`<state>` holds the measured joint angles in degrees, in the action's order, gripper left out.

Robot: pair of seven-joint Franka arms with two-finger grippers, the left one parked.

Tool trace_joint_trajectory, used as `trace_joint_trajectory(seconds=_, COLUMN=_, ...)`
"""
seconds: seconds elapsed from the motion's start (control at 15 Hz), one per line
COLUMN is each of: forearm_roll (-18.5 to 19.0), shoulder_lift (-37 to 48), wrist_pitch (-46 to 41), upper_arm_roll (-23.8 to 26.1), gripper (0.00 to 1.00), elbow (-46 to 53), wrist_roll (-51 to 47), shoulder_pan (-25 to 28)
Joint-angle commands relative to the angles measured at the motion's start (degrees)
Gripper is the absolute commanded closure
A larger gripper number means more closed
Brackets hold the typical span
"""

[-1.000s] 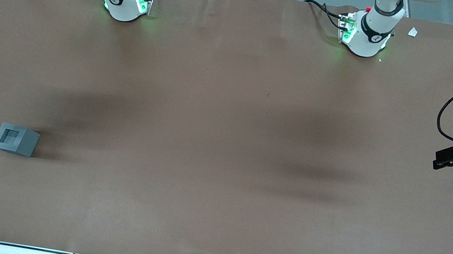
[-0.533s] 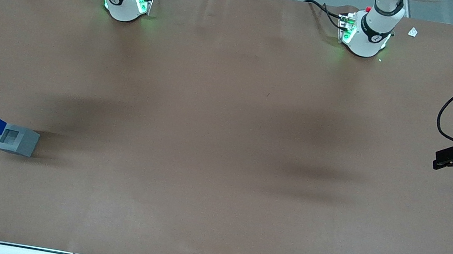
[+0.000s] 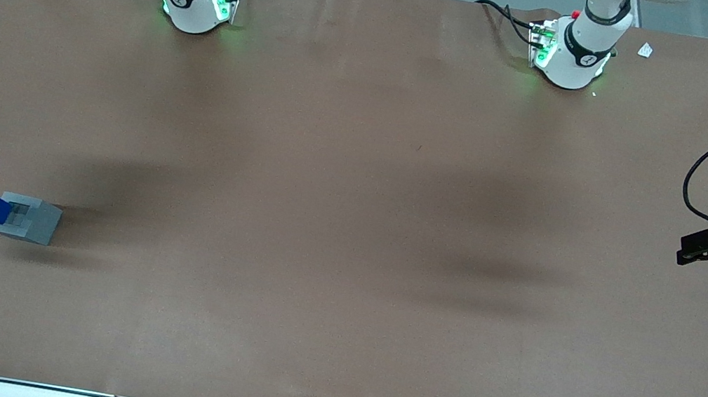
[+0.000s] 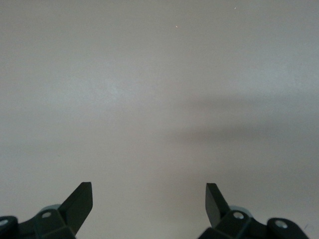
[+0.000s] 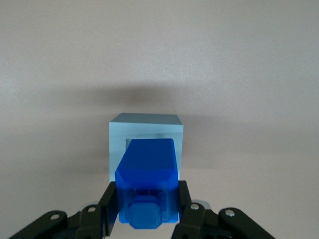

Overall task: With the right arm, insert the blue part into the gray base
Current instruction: 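Lower the blue block into the gray base opening and press down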

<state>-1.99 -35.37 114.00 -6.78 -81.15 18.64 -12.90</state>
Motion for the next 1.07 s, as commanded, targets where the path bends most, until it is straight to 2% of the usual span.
trace_joint_trajectory(seconds=0.0, forearm_roll=0.06, shoulder_lift=-0.92, wrist_pitch=-0.44, upper_arm_roll=0.46, gripper=0.99, elbow=1.88, wrist_roll=-0.98, shoulder_pan=-0.29)
trace_joint_trajectory(seconds=1.0, forearm_roll=-0.47, shoulder_lift=-1.36, wrist_pitch=-0.97, upper_arm_roll=0.63, gripper=0.99, elbow=1.26, wrist_roll=-2.12, shoulder_pan=-0.29)
